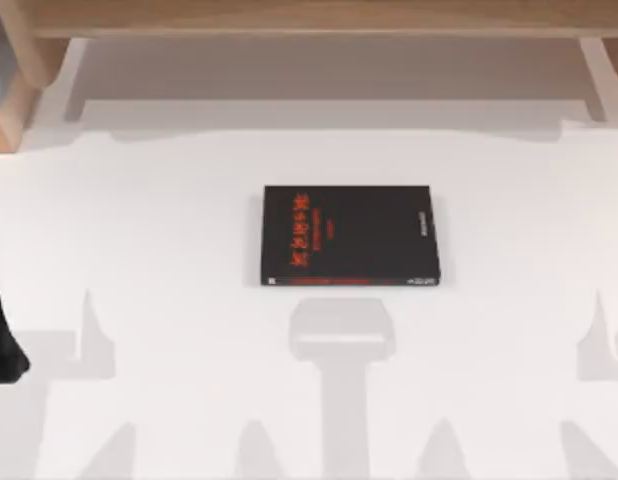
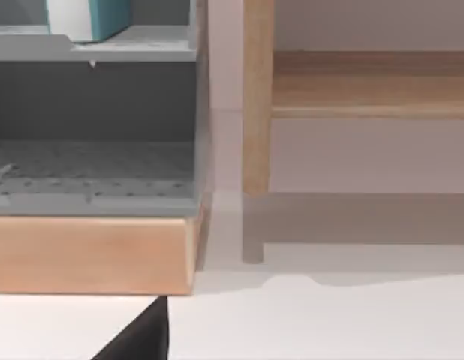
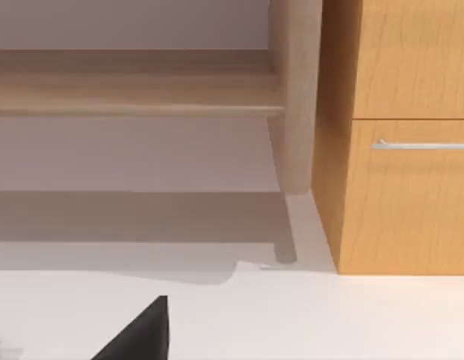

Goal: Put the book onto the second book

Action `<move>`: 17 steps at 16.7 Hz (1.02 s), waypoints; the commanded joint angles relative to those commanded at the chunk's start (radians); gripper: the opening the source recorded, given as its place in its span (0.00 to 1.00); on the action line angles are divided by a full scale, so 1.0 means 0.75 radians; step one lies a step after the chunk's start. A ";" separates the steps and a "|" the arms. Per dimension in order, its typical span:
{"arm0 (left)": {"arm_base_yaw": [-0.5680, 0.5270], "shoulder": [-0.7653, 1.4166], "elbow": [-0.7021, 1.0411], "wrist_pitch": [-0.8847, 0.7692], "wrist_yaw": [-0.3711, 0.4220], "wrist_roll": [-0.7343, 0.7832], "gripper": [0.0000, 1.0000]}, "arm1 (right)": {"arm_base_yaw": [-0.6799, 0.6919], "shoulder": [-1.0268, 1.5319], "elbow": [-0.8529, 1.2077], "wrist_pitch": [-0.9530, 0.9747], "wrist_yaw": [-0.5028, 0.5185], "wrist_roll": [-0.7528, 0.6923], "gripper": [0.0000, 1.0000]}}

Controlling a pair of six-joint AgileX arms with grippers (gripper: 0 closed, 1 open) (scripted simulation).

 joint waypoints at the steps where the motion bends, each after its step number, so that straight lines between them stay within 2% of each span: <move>1: 0.000 0.000 0.000 0.000 0.000 0.000 1.00 | 0.000 0.000 0.000 0.000 0.000 0.000 1.00; 4: 0.009 0.041 0.035 0.015 0.010 0.000 1.00 | 0.000 0.000 0.000 0.000 0.000 0.000 1.00; 8: 0.060 0.289 0.232 0.102 0.066 0.000 1.00 | 0.000 0.000 0.000 0.000 0.000 0.000 1.00; 17: 0.253 1.434 0.986 0.433 0.282 0.000 1.00 | 0.000 0.000 0.000 0.000 0.000 0.000 1.00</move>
